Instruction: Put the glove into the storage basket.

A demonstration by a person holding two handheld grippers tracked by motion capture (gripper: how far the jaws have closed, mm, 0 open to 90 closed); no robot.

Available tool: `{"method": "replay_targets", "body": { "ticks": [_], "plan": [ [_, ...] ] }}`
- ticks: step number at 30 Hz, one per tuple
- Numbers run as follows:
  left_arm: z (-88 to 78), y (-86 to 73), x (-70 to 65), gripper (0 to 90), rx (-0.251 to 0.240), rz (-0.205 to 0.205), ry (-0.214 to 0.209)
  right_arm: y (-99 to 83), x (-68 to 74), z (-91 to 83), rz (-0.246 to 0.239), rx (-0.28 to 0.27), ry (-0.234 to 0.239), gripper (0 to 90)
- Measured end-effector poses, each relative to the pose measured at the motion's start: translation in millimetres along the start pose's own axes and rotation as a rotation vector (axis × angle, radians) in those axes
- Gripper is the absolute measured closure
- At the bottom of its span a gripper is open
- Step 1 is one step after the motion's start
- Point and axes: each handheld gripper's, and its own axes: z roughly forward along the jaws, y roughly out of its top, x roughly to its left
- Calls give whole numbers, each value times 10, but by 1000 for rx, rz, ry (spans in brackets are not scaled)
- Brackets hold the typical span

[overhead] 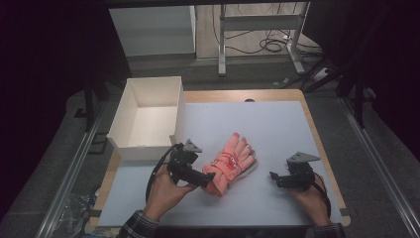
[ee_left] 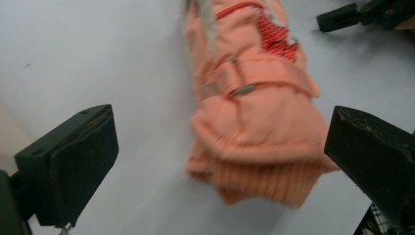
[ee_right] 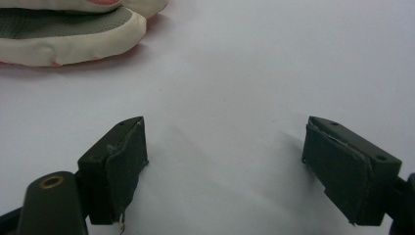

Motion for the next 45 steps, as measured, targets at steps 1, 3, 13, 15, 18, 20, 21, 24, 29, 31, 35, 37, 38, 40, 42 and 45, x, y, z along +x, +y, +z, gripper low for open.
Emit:
{"method": "replay_targets", "body": {
  "ticks": [1, 3, 13, 15, 18, 20, 21, 24, 29, 31, 35, 37, 38, 40, 42, 45],
  "plan": [
    [22, 19, -23, 0, 0, 3, -2, -1, 0, 0, 0, 0, 0, 171],
    [81, 64, -80, 0, -7, 7, -13, -1, -1, 0, 0, -1, 0, 171],
    [536, 198, -211, 0, 76, 61, 31, -4, -3, 2, -2, -4, 1, 171],
    [618, 198, -217, 0, 86, 57, 29, -4, -3, 3, -2, -4, 1, 171],
    [761, 174, -231, 0, 132, 61, 40, -5, -3, 3, -2, -5, 1, 171],
    [785, 163, -235, 0, 138, 62, 38, -5, -4, 3, -2, -5, 1, 171],
    [804, 151, -238, 0, 148, 61, 39, -5, -4, 3, -2, -5, 1, 171],
    [866, 103, -248, 0, 175, 59, 47, -5, -3, 3, -2, -5, 1, 171],
    [963, 32, -242, 0, 196, 50, 69, -6, -3, 3, -2, -5, 1, 171],
    [988, 3, -228, 8, 202, 45, 58, -6, -3, 3, -2, -5, 1, 171],
    [1037, -47, -236, 56, 222, 51, 46, -7, -3, 4, -2, -5, 0, 171],
    [1031, -46, -250, 88, 223, 56, 51, -7, -2, 4, -2, -5, 0, 172],
    [1026, -44, -255, 109, 223, 60, 53, -7, -2, 4, -2, -5, 0, 171],
    [1010, -40, -261, 155, 225, 62, 53, -7, -2, 4, -2, -6, 0, 171],
    [990, -34, -273, 212, 224, 68, 52, -7, -2, 4, -2, -6, 0, 171],
    [960, -27, -281, 297, 221, 78, 42, -7, -2, 4, -2, -6, 0, 171]
  ]
}}
